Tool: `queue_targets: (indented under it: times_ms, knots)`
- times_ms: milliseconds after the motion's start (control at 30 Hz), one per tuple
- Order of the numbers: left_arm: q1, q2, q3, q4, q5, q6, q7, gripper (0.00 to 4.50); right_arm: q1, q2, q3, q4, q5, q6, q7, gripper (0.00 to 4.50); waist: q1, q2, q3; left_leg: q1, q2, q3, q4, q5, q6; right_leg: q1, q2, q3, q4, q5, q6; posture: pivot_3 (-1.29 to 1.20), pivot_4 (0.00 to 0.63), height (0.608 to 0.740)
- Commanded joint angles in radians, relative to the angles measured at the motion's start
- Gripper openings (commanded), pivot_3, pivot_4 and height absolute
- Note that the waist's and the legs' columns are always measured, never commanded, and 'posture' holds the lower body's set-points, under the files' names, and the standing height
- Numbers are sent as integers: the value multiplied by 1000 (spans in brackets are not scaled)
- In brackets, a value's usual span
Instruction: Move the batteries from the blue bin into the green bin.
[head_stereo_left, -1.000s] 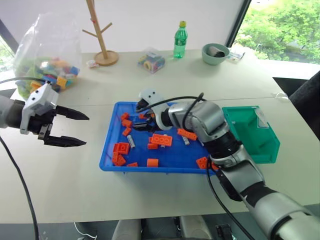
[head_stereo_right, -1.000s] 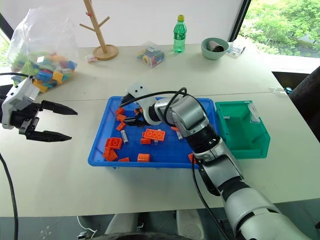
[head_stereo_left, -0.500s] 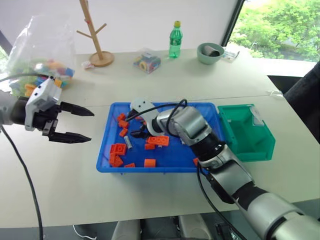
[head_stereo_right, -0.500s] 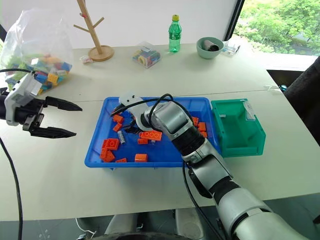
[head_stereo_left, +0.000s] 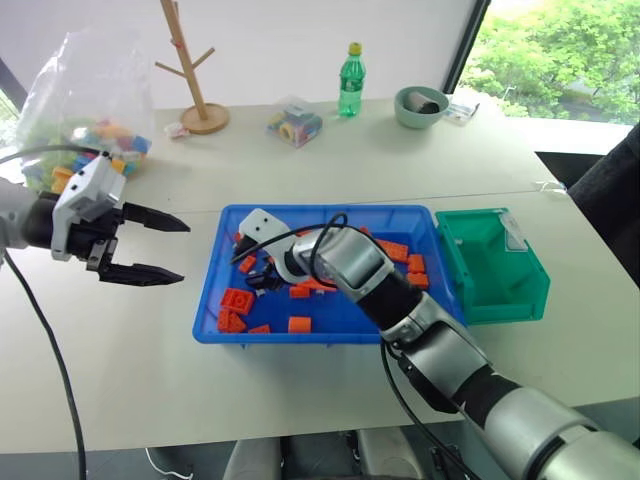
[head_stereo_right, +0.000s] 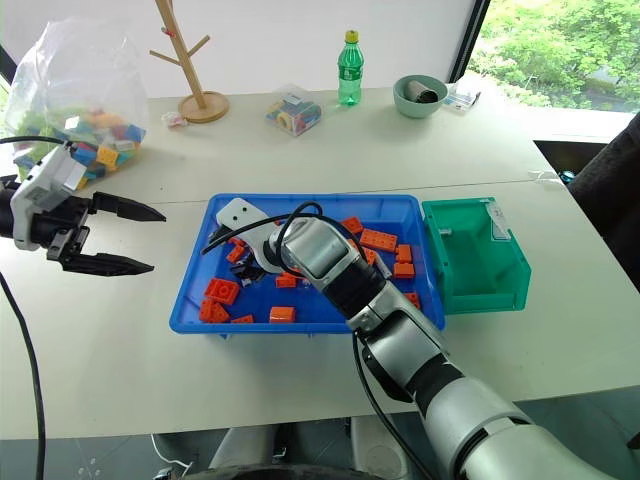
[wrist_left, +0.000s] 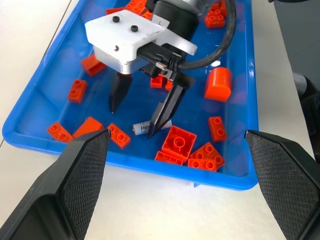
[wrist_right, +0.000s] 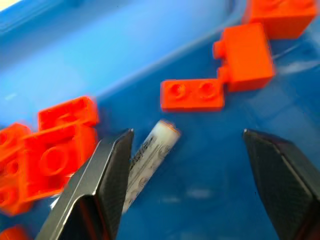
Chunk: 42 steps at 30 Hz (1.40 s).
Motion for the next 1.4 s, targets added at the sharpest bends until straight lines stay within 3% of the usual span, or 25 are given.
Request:
queue_targets:
  times_ms: [33, 67, 167, 333, 567, 667, 767, 1133, 1400]
  knots:
    - [-2, 7, 41, -23, -7, 11, -4, 4500, -19, 17, 14, 36, -36, -50, 18, 3544, 0, 0, 0, 0, 0, 0, 0, 0, 0, 0, 0, 0, 0, 0, 0, 0, 150, 736]
    - [-1, 7, 43, -24, -7, 11, -4, 4500, -19, 19, 12, 41, -41, -54, 21, 3544, 0, 0, 0, 0, 0, 0, 0, 0, 0, 0, 0, 0, 0, 0, 0, 0, 150, 736]
    - [1, 8, 47, -27, -6, 15, -4, 4500, -3, 14, 13, 11, -47, -32, 37, 2689, 0, 0, 0, 0, 0, 0, 0, 0, 0, 0, 0, 0, 0, 0, 0, 0, 150, 736]
    - [13, 6, 48, -22, -2, 6, -4, 4500, 35, 9, 30, -75, -49, 30, 53, 249, 0, 0, 0, 0, 0, 0, 0, 0, 0, 0, 0, 0, 0, 0, 0, 0, 150, 736]
    - [3, 6, 27, -12, -9, -8, -4, 4500, 86, -46, 34, -206, -44, 100, 71, 249, 4, 0, 0, 1, 0, 0, 1, 0, 0, 1, -1, -1, 1, 0, 0, 0, 150, 736]
    - [-14, -8, 16, -2, 0, -12, -4, 4500, 90, -59, 39, -197, -61, 79, 67, 1008, 4, -1, -1, 1, 0, 0, 1, 0, 0, 1, -1, -1, 0, 0, 0, 0, 150, 736]
    - [-25, -16, 7, -1, -1, -11, -4, 4500, 76, -72, 37, -203, -71, 38, 71, 2421, 2, -1, -1, 1, 0, 0, 1, 0, 0, 1, -1, -1, 0, 0, 0, 0, 150, 736]
    - [-91, -45, -39, 56, 15, -39, -4, 4500, 113, -302, 103, -481, 10, 77, 280, 2421, 3, -1, -1, 1, 0, 0, 1, 0, 0, 2, -1, -2, 0, 0, 0, 0, 150, 736]
    - [-109, -61, -45, 61, 17, -38, -4, 4500, 101, -319, 116, -375, -55, -88, 275, 2421, 3, -1, -1, 1, 0, -1, 1, 0, 0, 1, 0, -2, 0, 0, 0, 0, 150, 736]
